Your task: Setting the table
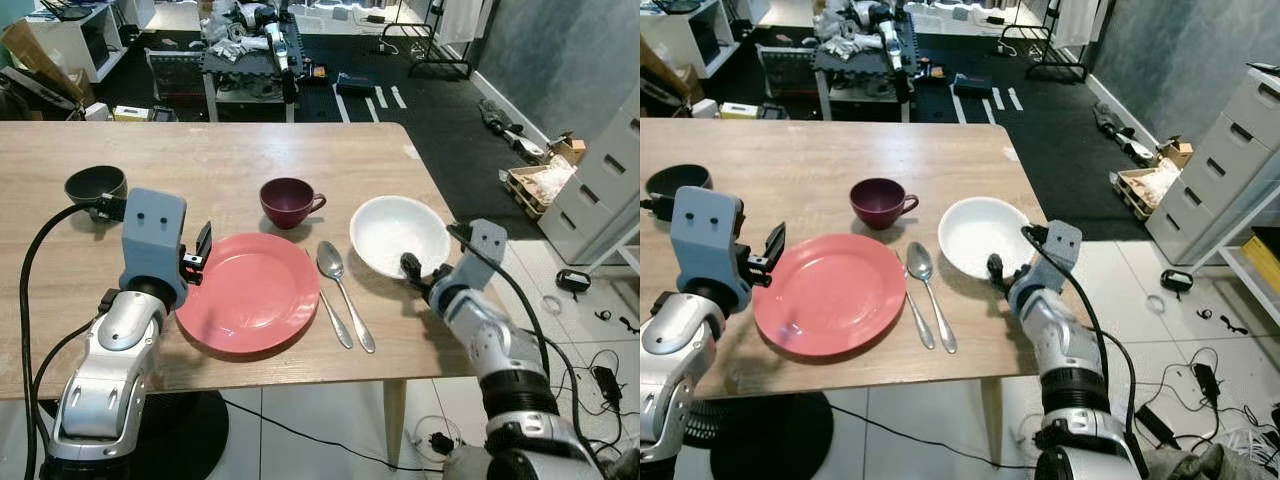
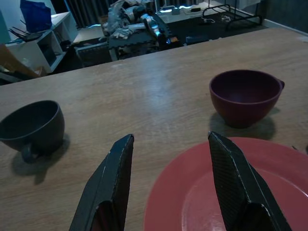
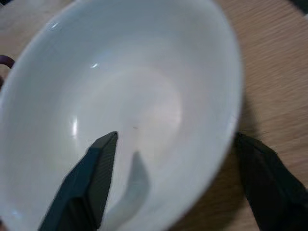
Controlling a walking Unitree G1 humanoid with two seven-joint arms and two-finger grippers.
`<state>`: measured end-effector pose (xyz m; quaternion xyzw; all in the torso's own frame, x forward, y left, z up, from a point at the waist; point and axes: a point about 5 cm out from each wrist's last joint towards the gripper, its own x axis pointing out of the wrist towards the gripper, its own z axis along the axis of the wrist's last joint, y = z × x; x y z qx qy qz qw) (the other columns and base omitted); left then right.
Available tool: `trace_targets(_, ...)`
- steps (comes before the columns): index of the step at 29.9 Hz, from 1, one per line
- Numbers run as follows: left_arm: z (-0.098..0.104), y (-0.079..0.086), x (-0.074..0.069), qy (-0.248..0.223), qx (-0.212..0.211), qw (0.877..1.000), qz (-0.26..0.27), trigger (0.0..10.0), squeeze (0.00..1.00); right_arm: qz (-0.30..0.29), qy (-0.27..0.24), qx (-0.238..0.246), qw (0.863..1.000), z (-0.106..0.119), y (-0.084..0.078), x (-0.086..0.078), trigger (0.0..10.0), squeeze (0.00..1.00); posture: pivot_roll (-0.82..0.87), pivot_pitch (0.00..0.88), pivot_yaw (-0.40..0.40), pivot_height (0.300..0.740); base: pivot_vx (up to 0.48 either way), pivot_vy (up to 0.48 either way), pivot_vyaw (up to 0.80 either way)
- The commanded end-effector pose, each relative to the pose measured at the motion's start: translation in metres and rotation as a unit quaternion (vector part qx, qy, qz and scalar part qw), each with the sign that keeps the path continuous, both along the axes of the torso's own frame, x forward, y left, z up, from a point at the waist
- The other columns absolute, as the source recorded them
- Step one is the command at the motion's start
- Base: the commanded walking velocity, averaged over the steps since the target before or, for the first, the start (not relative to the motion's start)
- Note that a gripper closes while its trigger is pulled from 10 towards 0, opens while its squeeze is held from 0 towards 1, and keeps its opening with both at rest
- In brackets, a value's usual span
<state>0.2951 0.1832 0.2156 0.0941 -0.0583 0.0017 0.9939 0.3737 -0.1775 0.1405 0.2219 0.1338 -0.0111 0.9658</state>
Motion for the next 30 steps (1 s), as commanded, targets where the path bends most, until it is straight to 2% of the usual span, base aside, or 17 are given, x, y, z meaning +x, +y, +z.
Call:
trace_targets(1,-0.003,0.001,-0.001,0.009,0.004,1.0,0.004,10.0,0.0,0.004,0.016,0.019,1.0,-0.007,0.001,-0.001,0.0,0.0,0.1,0.079,0.025,0.74,0.0,0.0,0.0)
trace_targets(5,-0.003,0.001,-0.002,0.01,0.004,1.0,0.005,10.0,0.0,0.003,0.009,0.04,0.999,-0.004,0.003,0.0,0.0,0.0,0.1,0.079,0.025,0.74,0.0,0.0,0.0)
trace_targets(24,-0.004,-0.001,0.001,0.01,0.0,1.0,0.003,10.0,0.0,0.002,-0.011,0.061,0.998,0.001,0.0,0.001,0.0,0.0,0.08,0.06,0.025,0.74,0.0,0.0,0.0)
trace_targets(27,-0.004,-0.001,0.002,0.009,-0.001,1.0,0.003,10.0,0.0,-0.003,-0.038,0.066,0.997,0.01,-0.001,0.001,0.0,0.0,0.08,0.053,0.026,0.74,0.0,0.0,0.0)
trace_targets(30,-0.004,-0.002,0.003,0.009,-0.002,1.0,0.002,10.0,0.0,-0.003,-0.095,0.068,0.993,0.028,-0.001,-0.001,0.0,0.0,0.08,0.049,0.026,0.74,0.0,0.0,0.0)
